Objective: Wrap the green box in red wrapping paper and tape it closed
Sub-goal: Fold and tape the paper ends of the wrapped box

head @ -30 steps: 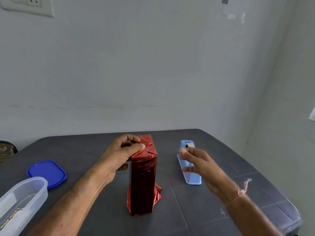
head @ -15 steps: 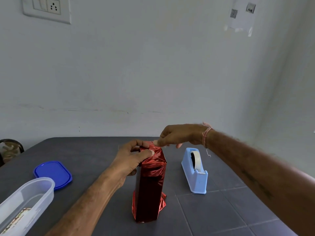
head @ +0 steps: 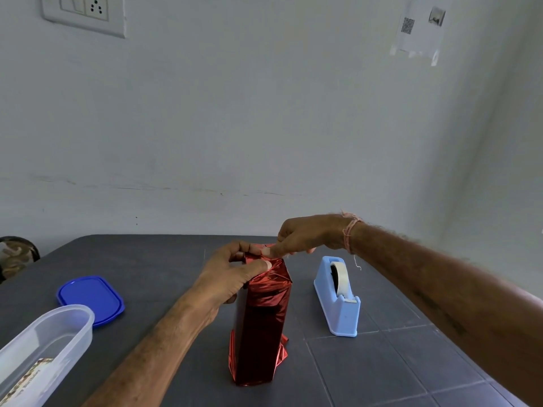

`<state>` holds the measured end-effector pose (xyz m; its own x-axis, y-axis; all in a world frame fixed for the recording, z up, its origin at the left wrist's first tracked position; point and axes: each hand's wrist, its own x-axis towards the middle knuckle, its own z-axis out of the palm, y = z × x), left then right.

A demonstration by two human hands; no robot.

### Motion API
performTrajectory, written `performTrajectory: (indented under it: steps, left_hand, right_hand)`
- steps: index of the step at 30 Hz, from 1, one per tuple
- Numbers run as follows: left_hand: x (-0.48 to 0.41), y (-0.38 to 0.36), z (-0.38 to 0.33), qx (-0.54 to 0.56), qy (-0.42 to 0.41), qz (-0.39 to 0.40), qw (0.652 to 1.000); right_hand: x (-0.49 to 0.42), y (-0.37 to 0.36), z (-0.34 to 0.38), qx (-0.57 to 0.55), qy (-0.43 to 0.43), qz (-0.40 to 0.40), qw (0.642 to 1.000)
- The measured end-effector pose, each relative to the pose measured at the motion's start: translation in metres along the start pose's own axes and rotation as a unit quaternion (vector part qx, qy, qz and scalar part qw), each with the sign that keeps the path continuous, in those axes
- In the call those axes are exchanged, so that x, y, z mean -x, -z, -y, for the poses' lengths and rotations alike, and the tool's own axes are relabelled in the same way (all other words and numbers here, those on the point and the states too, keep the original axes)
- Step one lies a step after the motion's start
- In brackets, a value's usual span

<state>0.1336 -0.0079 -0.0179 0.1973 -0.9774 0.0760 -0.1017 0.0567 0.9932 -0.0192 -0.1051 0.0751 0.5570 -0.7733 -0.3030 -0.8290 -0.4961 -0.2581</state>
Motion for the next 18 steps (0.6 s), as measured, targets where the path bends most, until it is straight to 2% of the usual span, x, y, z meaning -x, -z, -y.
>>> performTrajectory:
  steps: [4,9,13,18]
  left_hand:
    - [0.0,0.001,0.001,-0.005,-0.017,0.009,1.0]
    - [-0.002,0.003,0.002,0.003,-0.028,0.023,0.999]
    - [-0.002,0.004,0.003,-0.01,-0.033,0.023,0.999]
    - [-0.001,0.004,0.004,-0.021,-0.041,0.02,0.999]
  right_hand:
    - [0.004,0.007,0.0,-0.016,0.012,-0.032,0.999]
    - [0.011,-0.001,-0.014,-0.155,0.039,-0.11,0.981]
    - [0.02,-0.029,-0.02,-0.307,0.017,-0.145,0.94]
    - [0.024,-0.062,-0.014,-0.467,-0.006,-0.157,0.87]
